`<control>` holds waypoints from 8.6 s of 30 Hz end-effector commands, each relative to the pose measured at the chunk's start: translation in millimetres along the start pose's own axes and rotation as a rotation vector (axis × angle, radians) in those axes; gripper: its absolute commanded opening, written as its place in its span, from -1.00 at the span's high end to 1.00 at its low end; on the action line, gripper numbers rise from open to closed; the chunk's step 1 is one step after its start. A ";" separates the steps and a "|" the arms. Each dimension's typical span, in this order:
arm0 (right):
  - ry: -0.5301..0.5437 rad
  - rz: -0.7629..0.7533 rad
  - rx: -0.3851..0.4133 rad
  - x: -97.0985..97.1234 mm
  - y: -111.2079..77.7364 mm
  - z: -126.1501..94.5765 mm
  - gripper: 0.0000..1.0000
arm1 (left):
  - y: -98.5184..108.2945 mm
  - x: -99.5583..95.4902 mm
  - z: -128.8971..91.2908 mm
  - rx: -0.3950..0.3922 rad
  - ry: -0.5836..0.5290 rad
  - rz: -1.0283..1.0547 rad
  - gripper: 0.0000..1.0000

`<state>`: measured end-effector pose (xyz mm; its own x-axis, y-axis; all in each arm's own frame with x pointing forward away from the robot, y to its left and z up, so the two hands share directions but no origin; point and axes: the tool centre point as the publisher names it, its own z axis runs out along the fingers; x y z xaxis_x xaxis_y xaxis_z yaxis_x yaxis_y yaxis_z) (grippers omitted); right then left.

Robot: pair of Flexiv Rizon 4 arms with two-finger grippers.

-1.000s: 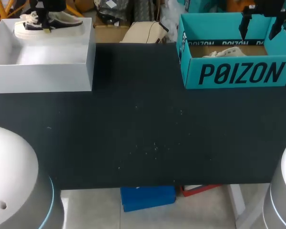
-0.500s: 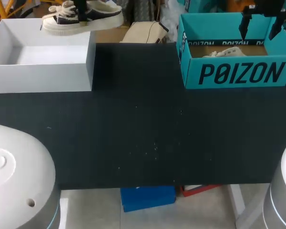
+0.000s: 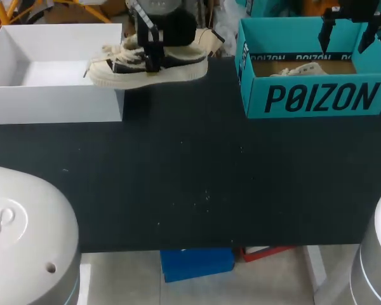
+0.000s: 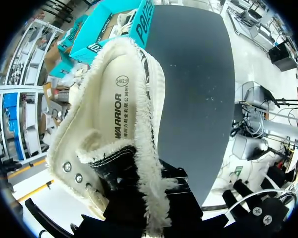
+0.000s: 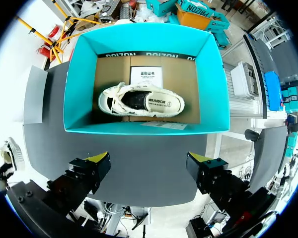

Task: Take the shoe out of the shoebox, open the shoe tongue, remove and reinsert the insole, then place the shoe into the shoebox

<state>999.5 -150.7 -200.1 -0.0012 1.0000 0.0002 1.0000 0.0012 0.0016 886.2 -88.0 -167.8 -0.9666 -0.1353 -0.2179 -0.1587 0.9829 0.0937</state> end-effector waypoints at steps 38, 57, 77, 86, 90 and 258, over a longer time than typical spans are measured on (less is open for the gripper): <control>0.000 0.001 0.001 0.2 0.1 -0.1 -1.00 | -112.0 121.3 214.0 0.073 0.022 0.070 0.08; 0.000 0.001 0.001 0.2 0.1 -0.1 -1.00 | -92.3 123.9 89.8 0.452 -0.028 0.110 -0.91; 0.000 0.001 0.001 0.2 0.1 -0.1 -1.00 | -42.3 118.7 81.1 0.745 0.084 0.029 -1.00; 0.000 0.001 0.001 0.2 0.1 -0.1 -1.00 | -42.3 118.7 81.1 0.745 0.084 0.029 -1.00; 0.000 0.001 0.001 0.2 0.1 -0.1 -1.00 | -42.3 118.7 81.1 0.745 0.084 0.029 -1.00; 0.429 -1.585 -0.667 240.8 -138.7 156.1 -1.00 | 14.7 86.1 113.6 0.884 0.079 0.137 -1.00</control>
<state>849.4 79.0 -342.7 -0.9837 -0.0252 -0.1783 -0.1327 0.7705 0.6235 824.1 -70.3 -293.7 -0.9827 0.0165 -0.1845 0.1390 0.7242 -0.6755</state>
